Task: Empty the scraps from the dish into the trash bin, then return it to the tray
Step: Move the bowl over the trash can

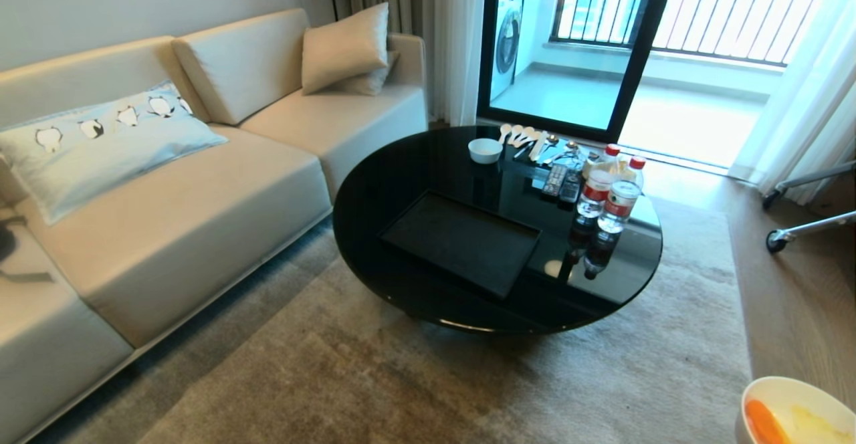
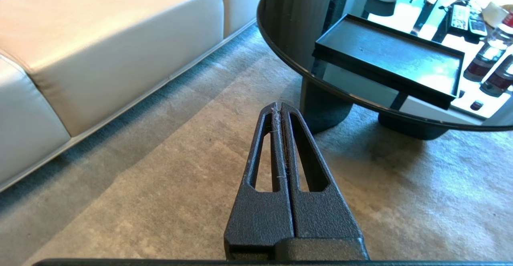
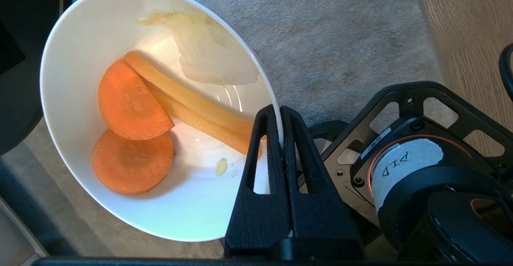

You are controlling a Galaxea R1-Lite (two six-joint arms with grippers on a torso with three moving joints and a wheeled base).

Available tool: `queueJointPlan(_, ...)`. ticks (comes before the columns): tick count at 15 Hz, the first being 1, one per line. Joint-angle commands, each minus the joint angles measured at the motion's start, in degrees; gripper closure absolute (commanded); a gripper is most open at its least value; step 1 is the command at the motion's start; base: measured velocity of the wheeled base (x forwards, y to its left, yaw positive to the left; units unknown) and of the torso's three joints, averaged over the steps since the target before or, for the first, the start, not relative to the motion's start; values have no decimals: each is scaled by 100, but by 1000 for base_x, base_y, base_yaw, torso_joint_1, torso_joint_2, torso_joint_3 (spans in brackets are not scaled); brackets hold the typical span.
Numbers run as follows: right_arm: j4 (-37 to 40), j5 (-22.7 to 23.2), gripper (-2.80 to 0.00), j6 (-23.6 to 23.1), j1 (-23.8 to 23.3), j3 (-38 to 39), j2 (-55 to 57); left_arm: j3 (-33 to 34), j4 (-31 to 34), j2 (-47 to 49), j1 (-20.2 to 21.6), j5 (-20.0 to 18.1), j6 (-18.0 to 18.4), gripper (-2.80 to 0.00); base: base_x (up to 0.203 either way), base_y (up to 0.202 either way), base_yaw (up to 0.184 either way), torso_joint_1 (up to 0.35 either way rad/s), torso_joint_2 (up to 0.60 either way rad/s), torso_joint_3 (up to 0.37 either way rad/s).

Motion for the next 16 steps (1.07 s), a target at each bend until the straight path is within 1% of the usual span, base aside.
queueJointPlan(1, 32, -4, 0, 40, 4, -3, 0, 0, -2, -2, 0, 2, -4, 0, 0, 0, 0, 0, 0, 0)
queueJointPlan(11, 174, -4, 0, 49, 4, -42, -105, 0, -2, -2, 0, 2, -4, 0, 0, 0, 0, 0, 0, 0)
queueJointPlan(16, 165, -4, 0, 49, 12, -232, -70, 0, -2, -2, 0, 2, -4, 0, 0, 0, 0, 0, 0, 0)
